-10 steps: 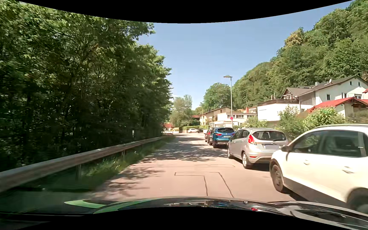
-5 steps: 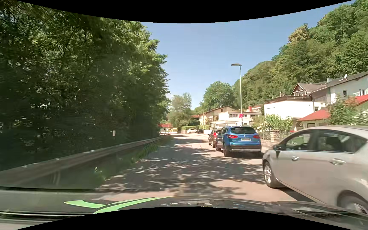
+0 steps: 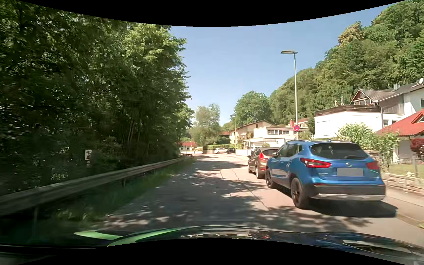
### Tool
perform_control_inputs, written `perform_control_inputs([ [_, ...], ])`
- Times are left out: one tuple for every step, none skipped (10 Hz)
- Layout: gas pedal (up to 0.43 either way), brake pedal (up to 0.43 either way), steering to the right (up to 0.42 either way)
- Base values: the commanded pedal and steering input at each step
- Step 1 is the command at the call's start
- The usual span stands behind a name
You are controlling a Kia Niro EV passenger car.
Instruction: Follow the waypoints while adhering to traffic rules and regulations
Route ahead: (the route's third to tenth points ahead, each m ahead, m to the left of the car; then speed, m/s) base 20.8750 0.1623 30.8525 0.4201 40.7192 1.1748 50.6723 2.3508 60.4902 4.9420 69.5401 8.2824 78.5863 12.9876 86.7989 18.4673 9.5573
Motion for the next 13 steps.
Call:
perform_control_inputs([
  [0.067,0.0,0.004],
  [0.067,0.0,0.004],
  [0.067,0.0,0.004],
  [0.067,0.0,0.004],
  [0.067,0.0,0.003],
  [0.067,0.0,0.003],
  [0.079,0.0,0.003],
  [0.079,0.0,0.007],
  [0.079,0.0,0.01],
  [0.079,0.0,0.011],
  [0.079,0.0,0.011],
  [0.079,0.0,0.012],
  [0.079,0.0,0.019],
])
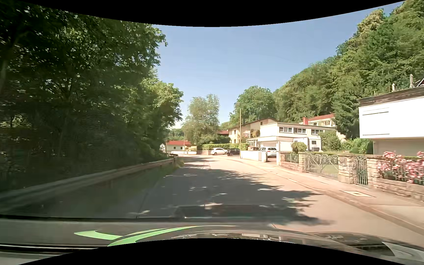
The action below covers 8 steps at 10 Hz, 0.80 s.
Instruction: Follow the waypoints while adhering to traffic rules and regulations
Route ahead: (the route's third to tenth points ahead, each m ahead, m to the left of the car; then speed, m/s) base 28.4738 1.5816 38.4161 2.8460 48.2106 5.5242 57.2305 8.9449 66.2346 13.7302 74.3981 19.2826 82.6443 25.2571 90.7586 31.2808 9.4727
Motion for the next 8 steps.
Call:
perform_control_inputs([
  [0.079,0.0,0.028],
  [0.079,0.0,0.034],
  [0.079,0.0,0.036],
  [0.079,0.0,0.031],
  [0.079,0.0,0.026],
  [0.079,0.0,0.022],
  [0.079,0.0,0.022],
  [0.079,0.0,0.021],
])
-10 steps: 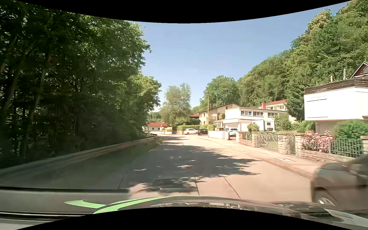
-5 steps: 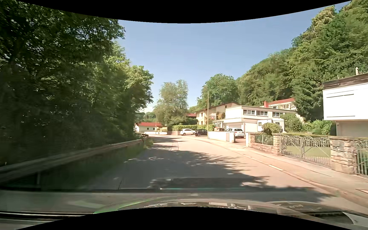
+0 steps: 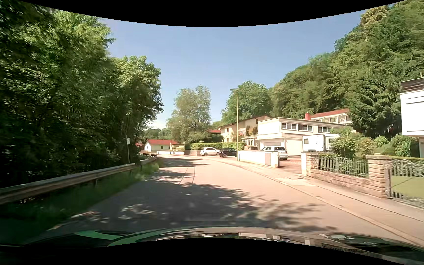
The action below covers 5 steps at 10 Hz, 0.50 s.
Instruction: Follow the waypoints while adhering to traffic rules and regulations
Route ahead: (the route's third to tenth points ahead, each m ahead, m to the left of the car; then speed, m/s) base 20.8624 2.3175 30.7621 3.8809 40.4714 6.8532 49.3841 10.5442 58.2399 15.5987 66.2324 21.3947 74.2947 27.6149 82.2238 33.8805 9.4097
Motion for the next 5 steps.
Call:
perform_control_inputs([
  [0.079,0.0,0.018],
  [0.079,0.0,0.011],
  [0.079,0.0,0.004],
  [0.079,0.0,0.001],
  [0.079,0.0,-0.002],
])
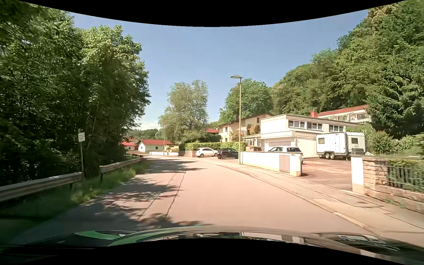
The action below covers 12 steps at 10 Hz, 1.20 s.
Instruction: Follow the waypoints while adhering to traffic rules and regulations
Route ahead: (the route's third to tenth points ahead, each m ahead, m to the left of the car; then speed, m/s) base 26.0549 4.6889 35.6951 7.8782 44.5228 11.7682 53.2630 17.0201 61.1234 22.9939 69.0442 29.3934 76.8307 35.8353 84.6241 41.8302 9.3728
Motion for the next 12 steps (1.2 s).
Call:
perform_control_inputs([
  [0.079,0.0,-0.007],
  [0.079,0.0,-0.013],
  [0.079,0.0,-0.019],
  [0.079,0.0,-0.024],
  [0.079,0.0,-0.029],
  [0.067,0.0,-0.038],
  [0.059,0.0,-0.047],
  [0.059,0.0,-0.053],
  [0.059,0.0,-0.055],
  [0.059,0.0,-0.055],
  [0.059,0.0,-0.053],
  [0.059,0.0,-0.053],
])
